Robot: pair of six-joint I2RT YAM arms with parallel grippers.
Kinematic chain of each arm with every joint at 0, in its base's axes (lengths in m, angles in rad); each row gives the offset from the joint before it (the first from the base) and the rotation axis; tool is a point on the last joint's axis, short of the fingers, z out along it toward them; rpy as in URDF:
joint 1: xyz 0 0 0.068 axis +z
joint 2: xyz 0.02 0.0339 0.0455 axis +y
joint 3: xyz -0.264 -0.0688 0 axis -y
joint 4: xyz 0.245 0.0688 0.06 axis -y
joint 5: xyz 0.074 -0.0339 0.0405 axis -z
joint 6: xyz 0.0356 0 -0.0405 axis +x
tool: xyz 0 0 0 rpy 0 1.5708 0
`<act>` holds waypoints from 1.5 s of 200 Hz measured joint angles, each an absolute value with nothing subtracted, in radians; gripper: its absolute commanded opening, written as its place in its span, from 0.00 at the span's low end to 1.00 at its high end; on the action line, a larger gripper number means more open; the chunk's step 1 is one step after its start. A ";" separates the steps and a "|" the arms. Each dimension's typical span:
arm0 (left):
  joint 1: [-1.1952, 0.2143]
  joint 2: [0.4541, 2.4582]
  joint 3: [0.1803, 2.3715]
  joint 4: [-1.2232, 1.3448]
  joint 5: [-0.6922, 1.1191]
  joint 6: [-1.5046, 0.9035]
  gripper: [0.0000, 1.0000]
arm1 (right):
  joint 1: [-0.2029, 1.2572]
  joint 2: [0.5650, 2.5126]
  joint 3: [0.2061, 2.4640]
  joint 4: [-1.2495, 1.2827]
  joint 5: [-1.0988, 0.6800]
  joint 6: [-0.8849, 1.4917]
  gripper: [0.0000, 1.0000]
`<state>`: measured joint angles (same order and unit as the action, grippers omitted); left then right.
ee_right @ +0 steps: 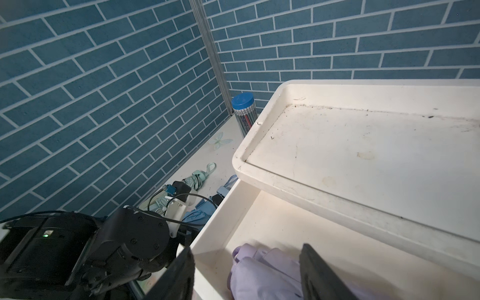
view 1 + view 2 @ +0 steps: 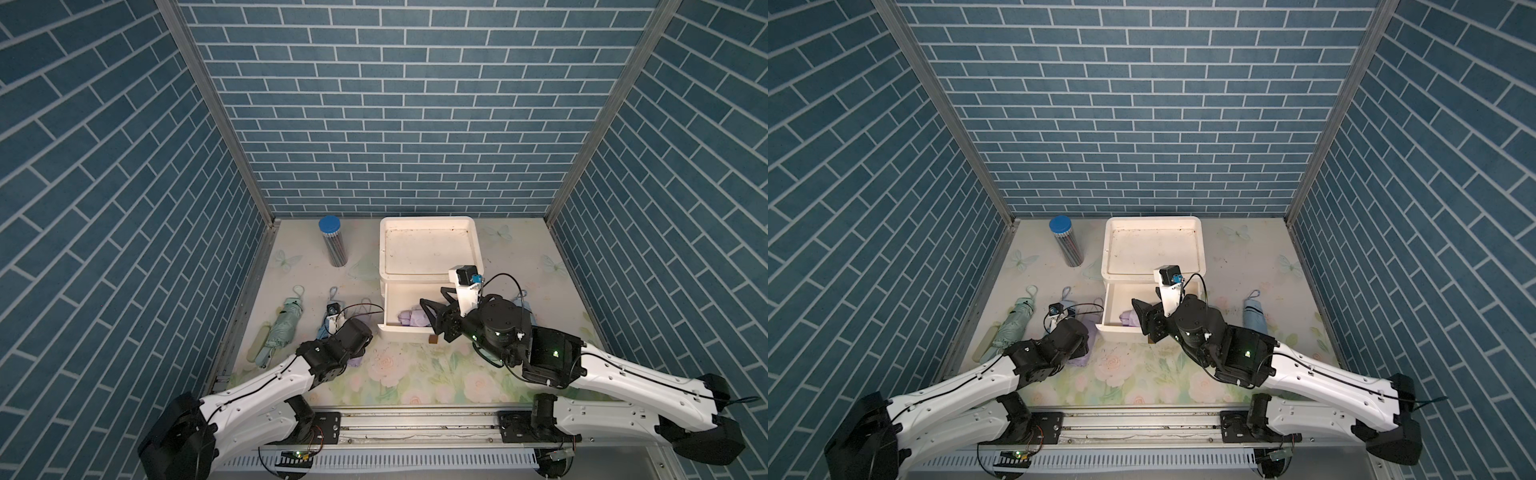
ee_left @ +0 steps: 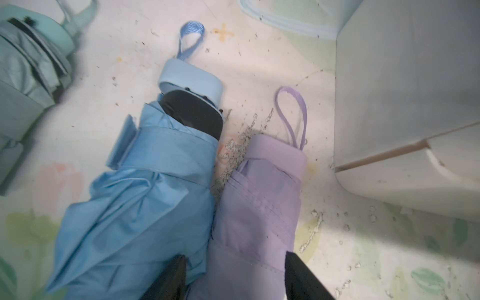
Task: Place the umbrella in the drawer by color
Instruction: Pick up the umbrella from the center of the board.
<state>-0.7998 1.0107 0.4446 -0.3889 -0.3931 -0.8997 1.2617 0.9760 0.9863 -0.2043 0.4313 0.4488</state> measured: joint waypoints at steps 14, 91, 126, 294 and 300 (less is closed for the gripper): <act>-0.801 1.038 0.445 -0.367 -0.372 -0.892 0.60 | 1.262 0.976 0.986 -0.206 0.438 0.449 0.65; -0.801 1.161 0.456 -0.326 -0.392 -0.907 0.38 | 1.262 0.970 0.986 -0.207 0.450 0.467 0.65; -0.799 1.166 0.462 -0.343 -0.429 -0.923 0.11 | 1.262 0.965 0.986 -0.209 0.450 0.467 0.65; -0.804 0.732 1.002 -0.607 -0.522 -0.590 0.00 | 1.047 1.188 1.311 -0.316 -0.075 0.554 0.88; -0.804 0.722 1.014 -0.597 -0.497 -0.554 0.00 | 1.046 1.208 1.333 -0.318 -0.101 0.550 0.92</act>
